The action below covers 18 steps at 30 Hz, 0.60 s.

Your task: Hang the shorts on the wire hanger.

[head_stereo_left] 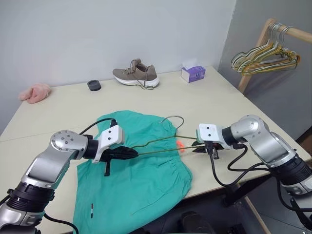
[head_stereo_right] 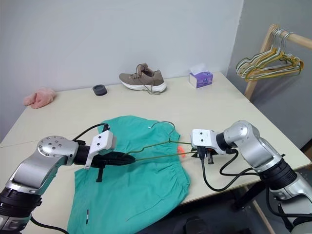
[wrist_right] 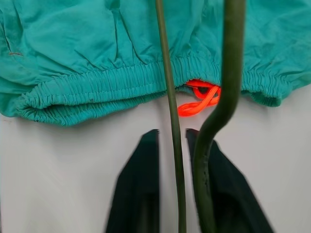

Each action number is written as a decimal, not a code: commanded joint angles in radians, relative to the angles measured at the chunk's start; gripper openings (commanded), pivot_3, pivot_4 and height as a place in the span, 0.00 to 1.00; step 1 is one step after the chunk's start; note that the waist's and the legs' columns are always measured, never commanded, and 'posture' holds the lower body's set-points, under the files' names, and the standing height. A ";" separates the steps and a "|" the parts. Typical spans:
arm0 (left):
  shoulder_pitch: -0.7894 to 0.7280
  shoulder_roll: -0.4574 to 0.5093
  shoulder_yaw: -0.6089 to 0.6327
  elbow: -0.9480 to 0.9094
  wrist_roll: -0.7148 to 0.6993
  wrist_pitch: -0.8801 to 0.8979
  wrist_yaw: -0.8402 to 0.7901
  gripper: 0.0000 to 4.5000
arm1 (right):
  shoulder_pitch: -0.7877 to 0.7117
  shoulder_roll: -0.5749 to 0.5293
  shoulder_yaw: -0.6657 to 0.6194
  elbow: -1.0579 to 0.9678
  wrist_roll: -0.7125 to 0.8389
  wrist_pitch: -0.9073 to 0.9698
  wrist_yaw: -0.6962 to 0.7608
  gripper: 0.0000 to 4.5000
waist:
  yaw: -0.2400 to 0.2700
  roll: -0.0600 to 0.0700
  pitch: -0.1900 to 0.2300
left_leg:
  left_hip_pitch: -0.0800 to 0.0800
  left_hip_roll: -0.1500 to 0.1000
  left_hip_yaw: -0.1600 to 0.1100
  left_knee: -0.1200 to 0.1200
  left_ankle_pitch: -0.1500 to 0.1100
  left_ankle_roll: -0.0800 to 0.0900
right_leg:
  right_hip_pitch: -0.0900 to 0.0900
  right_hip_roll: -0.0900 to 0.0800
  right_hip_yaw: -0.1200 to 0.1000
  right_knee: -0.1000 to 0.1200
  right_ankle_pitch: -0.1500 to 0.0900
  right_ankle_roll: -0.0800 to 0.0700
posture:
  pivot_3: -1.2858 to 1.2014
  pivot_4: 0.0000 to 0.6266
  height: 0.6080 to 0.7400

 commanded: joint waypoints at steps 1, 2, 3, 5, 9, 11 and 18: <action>-0.011 0.006 0.015 -0.014 0.004 -0.015 0.011 0.00 | -0.023 0.002 -0.009 -0.036 0.007 0.037 0.015 0.01 | 0.000 0.000 0.000 | 0.000 0.000 0.000 0.000 0.000 0.000 | 0.000 0.000 0.000 0.000 0.000 0.000 | 0.41 0.00 1.00; -0.012 0.004 0.014 -0.012 0.005 -0.017 0.012 0.00 | -0.021 0.002 -0.009 -0.040 0.007 0.042 0.017 0.01 | -0.001 0.000 0.000 | 0.000 0.000 0.000 0.000 0.000 0.000 | 0.000 0.000 0.000 0.000 0.000 0.000 | 0.41 0.00 1.00; -0.012 0.001 0.014 -0.010 0.005 -0.019 0.014 0.00 | -0.017 0.000 -0.010 -0.045 0.008 0.045 0.018 0.01 | -0.001 0.000 0.000 | 0.000 0.000 0.000 0.000 0.000 0.000 | 0.000 0.000 0.000 0.000 0.000 0.000 | 0.41 0.00 1.00; -0.009 -0.011 0.022 -0.007 -0.014 -0.004 0.019 0.00 | -0.008 -0.006 -0.014 -0.054 0.012 0.051 0.020 0.01 | -0.001 0.000 0.000 | 0.000 0.000 0.000 0.000 0.000 0.000 | 0.000 0.000 0.000 0.000 0.000 0.000 | 0.41 0.00 1.00; -0.008 -0.033 0.043 0.002 -0.044 0.021 0.032 0.15 | 0.012 -0.022 -0.024 -0.065 0.017 0.051 0.019 0.00 | -0.001 0.000 0.000 | 0.000 0.000 0.000 0.000 0.000 0.000 | 0.000 0.000 0.000 0.000 0.000 0.000 | 0.41 0.00 1.00; -0.007 -0.037 0.052 0.015 -0.049 0.015 0.032 0.29 | 0.027 -0.034 -0.034 -0.070 0.020 0.052 0.018 0.00 | -0.001 0.000 0.000 | 0.000 0.000 0.000 0.000 0.000 0.000 | 0.000 0.000 0.000 0.000 0.000 0.000 | 0.40 0.00 1.00; -0.014 -0.068 0.111 0.099 -0.043 -0.018 0.120 0.77 | 0.094 -0.086 -0.098 -0.080 0.058 0.097 0.009 0.00 | -0.001 -0.001 0.000 | 0.000 0.000 0.000 0.000 0.000 0.000 | 0.000 0.000 0.000 0.000 0.000 0.000 | 0.40 0.00 1.00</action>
